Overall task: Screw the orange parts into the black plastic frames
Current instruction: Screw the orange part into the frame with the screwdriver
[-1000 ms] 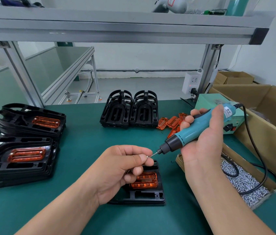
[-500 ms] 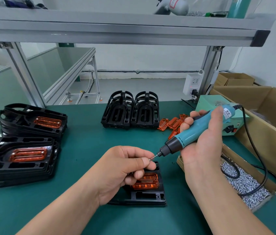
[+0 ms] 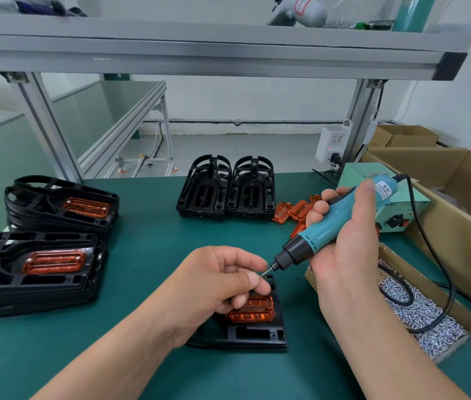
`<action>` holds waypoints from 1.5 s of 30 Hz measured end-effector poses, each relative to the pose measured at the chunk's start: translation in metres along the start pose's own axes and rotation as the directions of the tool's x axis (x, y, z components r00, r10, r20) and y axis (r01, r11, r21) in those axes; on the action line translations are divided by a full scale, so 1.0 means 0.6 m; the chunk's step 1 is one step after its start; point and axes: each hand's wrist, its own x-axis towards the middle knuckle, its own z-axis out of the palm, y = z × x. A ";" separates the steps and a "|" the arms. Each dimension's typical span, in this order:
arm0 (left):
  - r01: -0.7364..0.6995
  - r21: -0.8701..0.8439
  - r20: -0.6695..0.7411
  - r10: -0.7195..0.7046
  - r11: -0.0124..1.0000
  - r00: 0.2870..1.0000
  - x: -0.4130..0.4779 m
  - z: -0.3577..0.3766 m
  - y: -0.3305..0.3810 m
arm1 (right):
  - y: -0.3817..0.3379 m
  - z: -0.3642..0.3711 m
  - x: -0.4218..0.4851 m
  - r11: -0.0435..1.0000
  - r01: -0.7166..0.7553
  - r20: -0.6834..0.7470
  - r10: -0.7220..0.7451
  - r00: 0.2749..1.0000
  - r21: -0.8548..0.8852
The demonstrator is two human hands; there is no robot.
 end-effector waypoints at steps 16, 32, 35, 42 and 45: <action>-0.009 0.008 0.102 0.008 1.000 0.995 0.002 -0.002 -0.006 | 0.000 -0.002 0.003 0.998 -0.061 -0.023 0.061 0.998 -0.003; -0.005 0.794 -0.180 0.242 0.607 0.953 0.000 -0.030 -0.002 | -0.008 0.002 0.002 0.992 0.031 0.078 -0.021 0.997 -0.126; 0.030 0.922 -0.142 0.266 0.387 0.954 -0.002 -0.020 -0.004 | -0.006 0.006 0.001 0.979 0.059 0.096 -0.041 0.995 -0.194; 0.062 0.993 -0.090 0.291 0.103 0.952 0.004 -0.001 -0.013 | 0.002 0.007 0.000 0.941 0.133 0.138 -0.094 0.986 -0.311; 0.075 0.993 -0.098 0.296 0.089 0.950 0.004 0.000 -0.015 | 0.003 0.009 -0.001 0.929 0.164 0.161 -0.116 0.980 -0.332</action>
